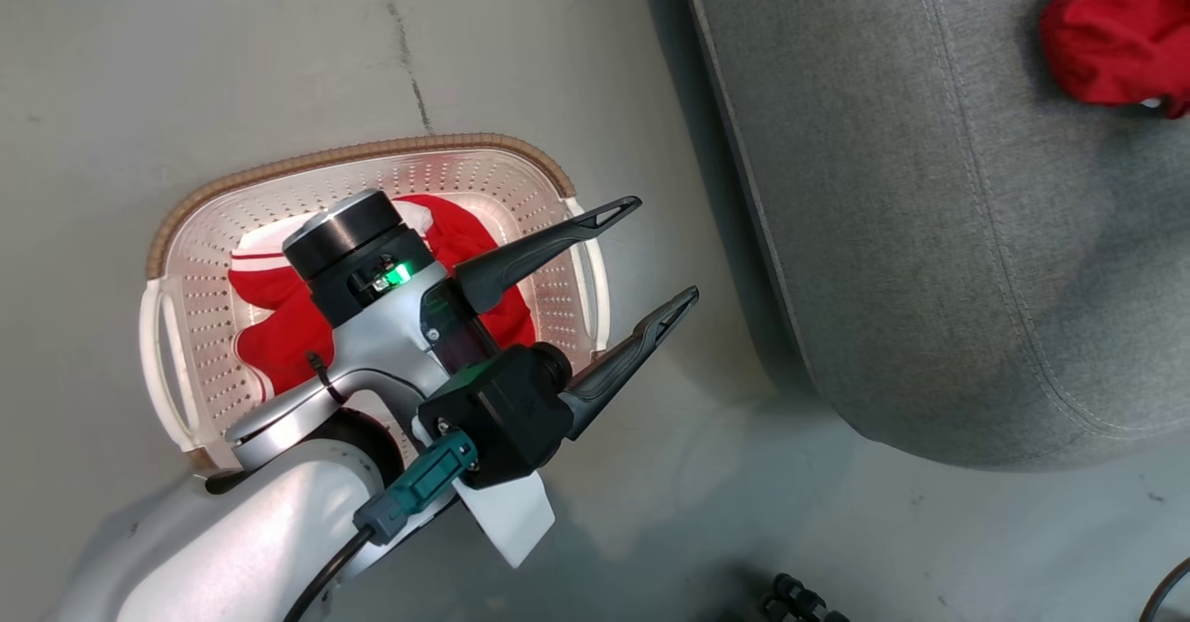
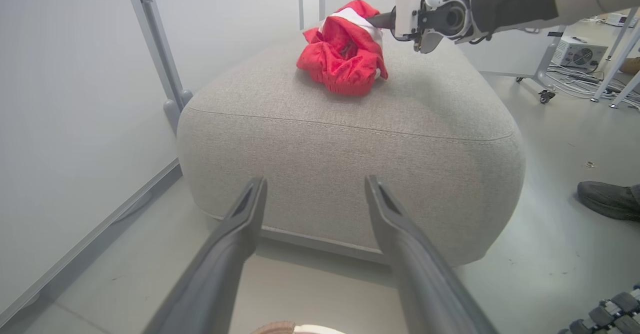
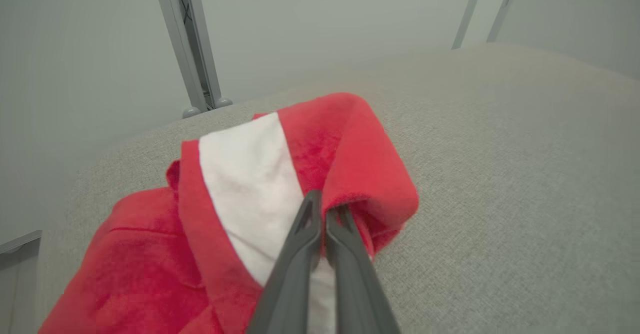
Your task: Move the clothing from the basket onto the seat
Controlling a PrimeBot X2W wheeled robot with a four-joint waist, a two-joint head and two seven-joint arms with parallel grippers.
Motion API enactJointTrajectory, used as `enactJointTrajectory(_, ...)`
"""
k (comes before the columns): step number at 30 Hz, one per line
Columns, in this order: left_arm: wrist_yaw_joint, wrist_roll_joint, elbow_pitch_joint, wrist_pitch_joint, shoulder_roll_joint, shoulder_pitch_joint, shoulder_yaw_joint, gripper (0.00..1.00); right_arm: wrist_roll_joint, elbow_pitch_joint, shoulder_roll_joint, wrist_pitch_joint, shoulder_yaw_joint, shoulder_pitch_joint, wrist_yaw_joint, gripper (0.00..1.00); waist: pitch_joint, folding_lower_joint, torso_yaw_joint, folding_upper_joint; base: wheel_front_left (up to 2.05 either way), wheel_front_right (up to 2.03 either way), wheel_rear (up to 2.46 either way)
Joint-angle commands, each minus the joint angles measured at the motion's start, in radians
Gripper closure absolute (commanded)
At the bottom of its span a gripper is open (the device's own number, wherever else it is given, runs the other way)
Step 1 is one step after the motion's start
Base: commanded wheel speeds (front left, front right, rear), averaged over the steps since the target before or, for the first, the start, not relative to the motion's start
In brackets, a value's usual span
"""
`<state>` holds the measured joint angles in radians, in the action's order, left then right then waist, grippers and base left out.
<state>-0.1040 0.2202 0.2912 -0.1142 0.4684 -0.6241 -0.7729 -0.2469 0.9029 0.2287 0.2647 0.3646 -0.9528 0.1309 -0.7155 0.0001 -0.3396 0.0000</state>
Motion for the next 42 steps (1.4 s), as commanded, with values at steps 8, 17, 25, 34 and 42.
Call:
enactJointTrajectory(8,0.014,0.019,-0.022,0.026,0.005,0.002,0.011,0.0,-0.016,-0.013,0.006,0.003,-0.026,0.086,0.0,0.0,0.045,-0.0001,-0.03,0.0,0.0,0.0,0.0)
enactJointTrajectory(17,0.071,0.062,-0.071,0.093,-0.008,0.065,0.046,0.0,-0.098,-0.197,-0.012,0.002,-0.107,0.245,0.0,0.0,0.14,-0.0001,-0.038,0.0,0.0,0.0,0.0)
enactJointTrajectory(25,0.131,0.1,-0.108,0.171,-0.03,0.12,0.087,0.0,-0.077,-0.433,-0.037,0.002,-0.131,0.371,0.0,0.0,0.233,-0.0001,0.025,0.0,0.0,0.0,0.0)
enactJointTrajectory(34,0.204,0.143,-0.149,0.245,-0.048,0.193,0.144,0.0,-0.005,-0.624,-0.085,0.002,-0.286,0.465,0.0,0.0,0.316,-0.0001,0.122,0.0,0.0,0.0,0.0)
enactJointTrajectory(42,0.259,0.187,-0.188,0.292,-0.07,0.253,0.185,0.0,0.037,-0.685,-0.114,0.002,-0.351,0.553,0.0,0.0,0.389,-0.0001,0.205,0.0,0.0,0.0,0.0)
